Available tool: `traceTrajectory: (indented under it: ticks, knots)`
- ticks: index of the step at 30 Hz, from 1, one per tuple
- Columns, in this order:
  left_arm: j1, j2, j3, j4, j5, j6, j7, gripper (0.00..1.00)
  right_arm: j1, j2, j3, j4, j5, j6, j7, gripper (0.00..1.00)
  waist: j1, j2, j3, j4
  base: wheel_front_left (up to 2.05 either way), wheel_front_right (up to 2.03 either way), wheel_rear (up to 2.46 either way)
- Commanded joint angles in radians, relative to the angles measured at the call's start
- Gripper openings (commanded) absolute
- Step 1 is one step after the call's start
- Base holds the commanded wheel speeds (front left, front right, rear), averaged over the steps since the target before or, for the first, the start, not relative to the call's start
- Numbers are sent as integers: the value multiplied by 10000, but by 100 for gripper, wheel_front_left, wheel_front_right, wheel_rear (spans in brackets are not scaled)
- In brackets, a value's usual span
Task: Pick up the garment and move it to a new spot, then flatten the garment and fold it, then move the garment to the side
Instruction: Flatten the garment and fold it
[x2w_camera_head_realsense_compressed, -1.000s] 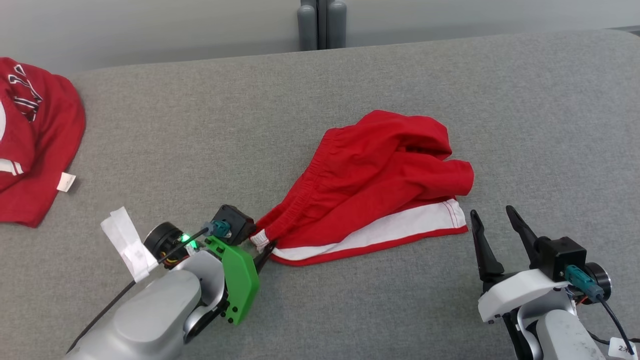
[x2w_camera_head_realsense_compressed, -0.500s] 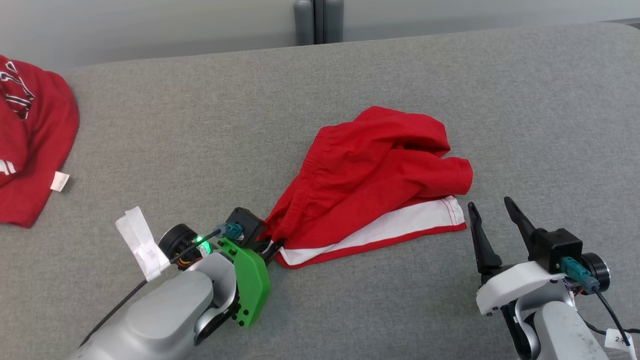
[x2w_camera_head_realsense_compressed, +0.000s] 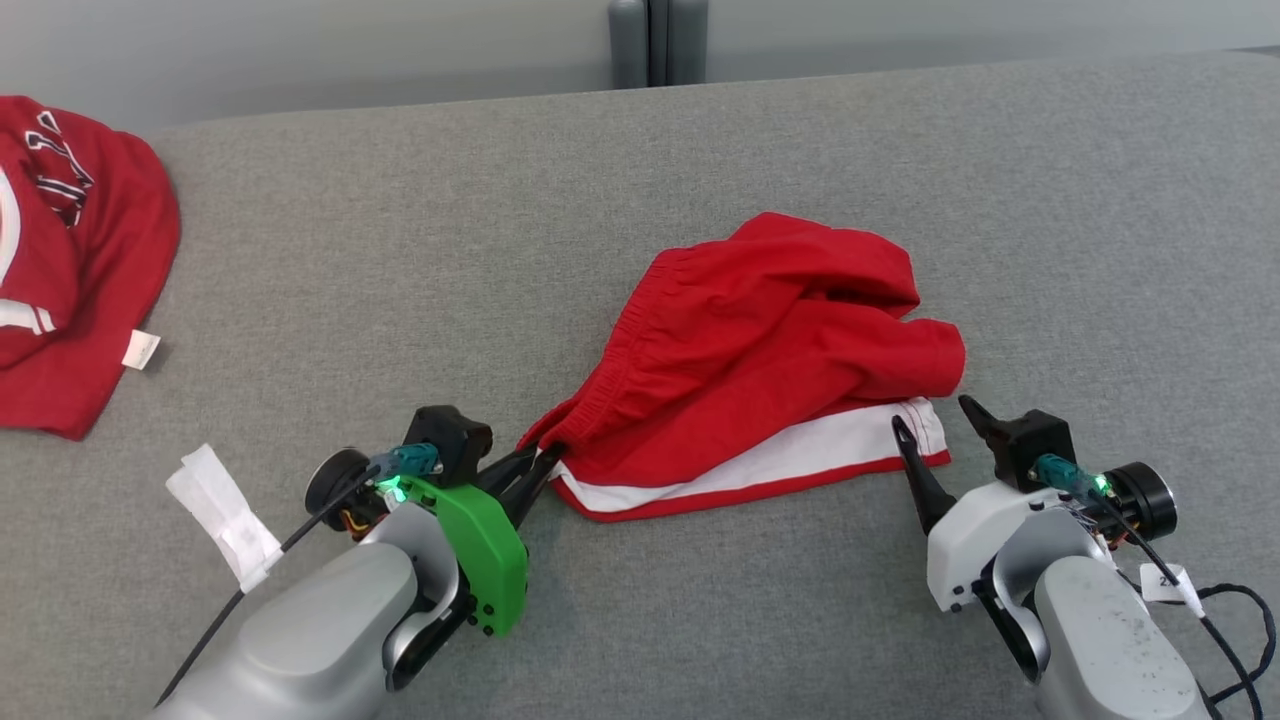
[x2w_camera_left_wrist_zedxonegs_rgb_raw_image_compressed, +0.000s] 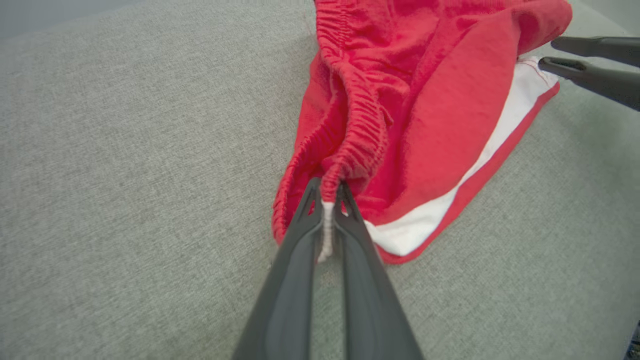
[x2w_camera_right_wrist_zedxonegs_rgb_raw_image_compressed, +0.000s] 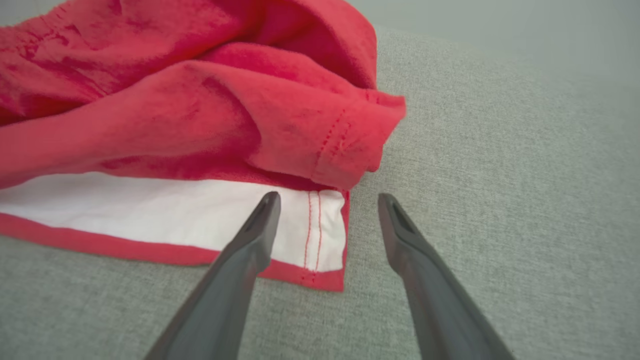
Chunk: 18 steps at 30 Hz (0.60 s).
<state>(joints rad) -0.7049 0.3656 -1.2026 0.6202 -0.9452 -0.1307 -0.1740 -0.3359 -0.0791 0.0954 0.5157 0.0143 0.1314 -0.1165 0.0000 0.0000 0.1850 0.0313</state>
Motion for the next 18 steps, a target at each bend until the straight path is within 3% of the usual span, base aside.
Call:
traceTrajectory:
  ticks: [1, 9, 18]
  knots:
    - [141, -53, 83, -45, -106, 42, -140, 0, -154, -111, 127, 138, 144, -15, 184, 100, 0, 0, -12, 98, 0, 0, 0]
    - [391, -185, 322, -259, -311, 145, -505, 0, -455, -548, 892, 659, 1016, -15, 774, 100, 0, 0, -37, 281, 0, 0, 0]
    - [442, -83, 408, -412, -337, 212, -590, 0, -679, -625, 1586, 875, 1856, -15, 789, 100, 0, 0, -11, 269, 0, 0, 0]
